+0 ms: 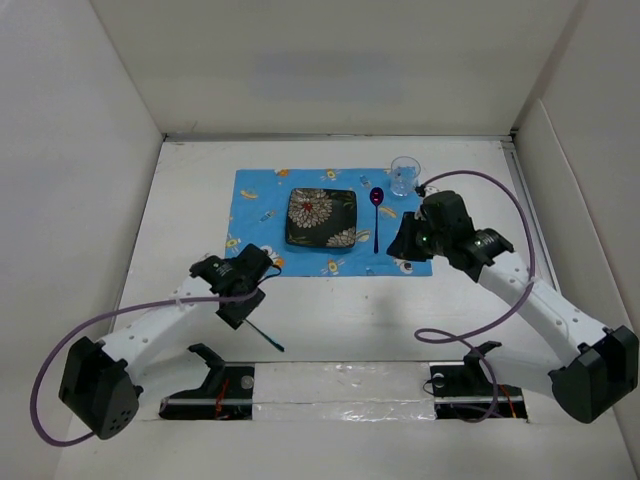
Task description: Set the dinner table for one person
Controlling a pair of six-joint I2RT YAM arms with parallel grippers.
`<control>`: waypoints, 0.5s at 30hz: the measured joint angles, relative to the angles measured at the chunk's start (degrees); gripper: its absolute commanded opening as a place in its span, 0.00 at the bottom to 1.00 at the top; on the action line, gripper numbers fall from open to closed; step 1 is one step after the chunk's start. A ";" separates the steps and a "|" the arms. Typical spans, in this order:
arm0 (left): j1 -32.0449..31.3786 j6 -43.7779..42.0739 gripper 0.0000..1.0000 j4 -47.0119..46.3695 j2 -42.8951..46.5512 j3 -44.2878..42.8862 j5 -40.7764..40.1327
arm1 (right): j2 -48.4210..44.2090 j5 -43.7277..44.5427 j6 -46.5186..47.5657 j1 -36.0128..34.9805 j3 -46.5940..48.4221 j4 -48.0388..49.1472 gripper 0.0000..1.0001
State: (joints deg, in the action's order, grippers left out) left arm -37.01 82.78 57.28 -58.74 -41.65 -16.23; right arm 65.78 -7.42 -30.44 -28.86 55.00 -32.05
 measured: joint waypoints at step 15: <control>1.25 0.04 0.48 -4.74 -15.72 -2.71 -2.60 | -2.56 -1.60 2.34 2.29 6.97 -3.58 0.25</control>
State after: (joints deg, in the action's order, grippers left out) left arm -35.77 82.83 52.53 -74.46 -44.36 -18.83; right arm 63.22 -9.02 -28.10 -26.57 61.98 -35.64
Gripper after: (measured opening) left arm 0.469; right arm 0.245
